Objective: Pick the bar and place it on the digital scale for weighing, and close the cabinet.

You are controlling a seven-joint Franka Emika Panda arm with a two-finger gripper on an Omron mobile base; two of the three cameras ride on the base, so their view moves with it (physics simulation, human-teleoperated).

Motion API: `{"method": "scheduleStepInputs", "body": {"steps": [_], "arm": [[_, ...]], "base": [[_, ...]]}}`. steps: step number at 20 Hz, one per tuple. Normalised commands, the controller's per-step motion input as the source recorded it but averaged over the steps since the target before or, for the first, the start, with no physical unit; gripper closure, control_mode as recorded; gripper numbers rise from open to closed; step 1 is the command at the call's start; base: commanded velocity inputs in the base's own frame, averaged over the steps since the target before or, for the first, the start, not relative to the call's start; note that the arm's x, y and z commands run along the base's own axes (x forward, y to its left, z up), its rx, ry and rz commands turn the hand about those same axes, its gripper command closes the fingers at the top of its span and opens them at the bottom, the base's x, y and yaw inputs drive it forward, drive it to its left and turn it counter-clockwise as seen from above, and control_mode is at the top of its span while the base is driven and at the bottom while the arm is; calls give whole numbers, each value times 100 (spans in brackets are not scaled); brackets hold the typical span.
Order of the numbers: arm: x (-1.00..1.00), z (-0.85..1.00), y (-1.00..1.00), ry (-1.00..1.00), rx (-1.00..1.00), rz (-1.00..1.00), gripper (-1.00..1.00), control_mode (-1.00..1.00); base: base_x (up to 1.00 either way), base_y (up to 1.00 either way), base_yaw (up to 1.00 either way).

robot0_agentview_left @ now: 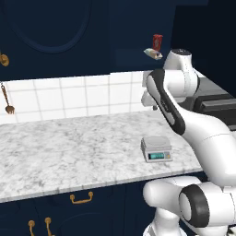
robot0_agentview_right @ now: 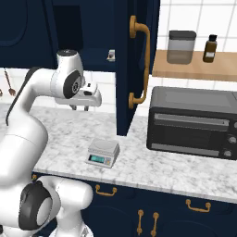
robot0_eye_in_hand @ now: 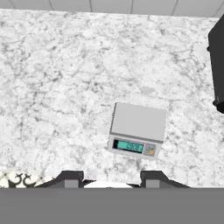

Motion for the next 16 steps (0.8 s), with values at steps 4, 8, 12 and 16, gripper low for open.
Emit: {"method": "scheduleStepInputs", "body": {"steps": [4,8,12,16], "arm": [[-42,0,0,6,0,4,-100,-100],[-77,16,15,-21,0,1,-100,-100],[-47,66,-1,-40,1,0,-100,-100],[-28,65,-18,-34,3,0,-100,-100]], "base": [[0,0,0],[0,0,0],[0,0,0],[0,0,0]]}}
